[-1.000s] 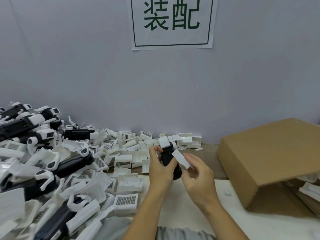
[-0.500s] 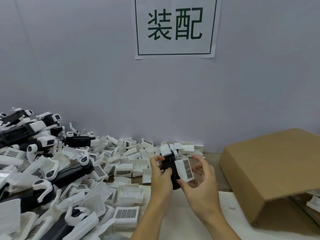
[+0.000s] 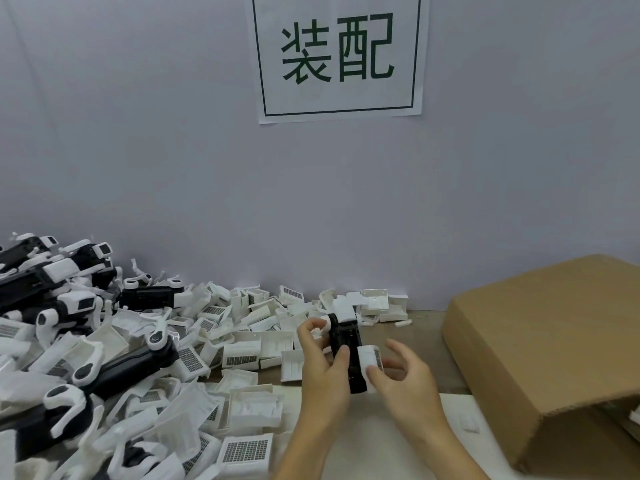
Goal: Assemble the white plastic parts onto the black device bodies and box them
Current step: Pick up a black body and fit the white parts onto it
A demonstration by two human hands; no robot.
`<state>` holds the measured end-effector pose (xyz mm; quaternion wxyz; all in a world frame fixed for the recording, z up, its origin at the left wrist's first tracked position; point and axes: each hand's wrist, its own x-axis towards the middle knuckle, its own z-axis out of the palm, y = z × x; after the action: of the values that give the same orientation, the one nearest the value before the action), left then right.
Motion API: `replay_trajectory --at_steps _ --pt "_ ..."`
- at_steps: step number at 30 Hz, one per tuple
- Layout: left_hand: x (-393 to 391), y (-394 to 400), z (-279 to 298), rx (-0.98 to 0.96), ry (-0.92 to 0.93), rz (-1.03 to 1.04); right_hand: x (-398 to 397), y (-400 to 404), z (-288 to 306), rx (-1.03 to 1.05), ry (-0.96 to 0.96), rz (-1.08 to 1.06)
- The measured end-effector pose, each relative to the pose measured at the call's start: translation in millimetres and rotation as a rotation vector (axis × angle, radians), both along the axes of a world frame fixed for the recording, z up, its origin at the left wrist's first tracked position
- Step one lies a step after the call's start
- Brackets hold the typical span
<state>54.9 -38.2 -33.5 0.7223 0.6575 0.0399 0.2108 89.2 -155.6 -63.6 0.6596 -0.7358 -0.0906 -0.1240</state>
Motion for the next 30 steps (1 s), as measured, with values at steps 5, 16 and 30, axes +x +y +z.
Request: replay_trajectory --at_steps 5,16,30 --pt "4.7 1.0 -3.5 -0.037 0.037 0.041 -4.9 6.2 6.8 -0.06 -0.17 -0.119" --pt "3.9 0.4 -3.3 -0.115 0.005 -0.009 -17.8 15.8 16.4 -0.243 -0.367 -0.125" --pt "6.9 0.0 -2.7 -0.221 0.065 0.065 -15.3 19.5 11.7 -0.065 -0.234 -0.099"
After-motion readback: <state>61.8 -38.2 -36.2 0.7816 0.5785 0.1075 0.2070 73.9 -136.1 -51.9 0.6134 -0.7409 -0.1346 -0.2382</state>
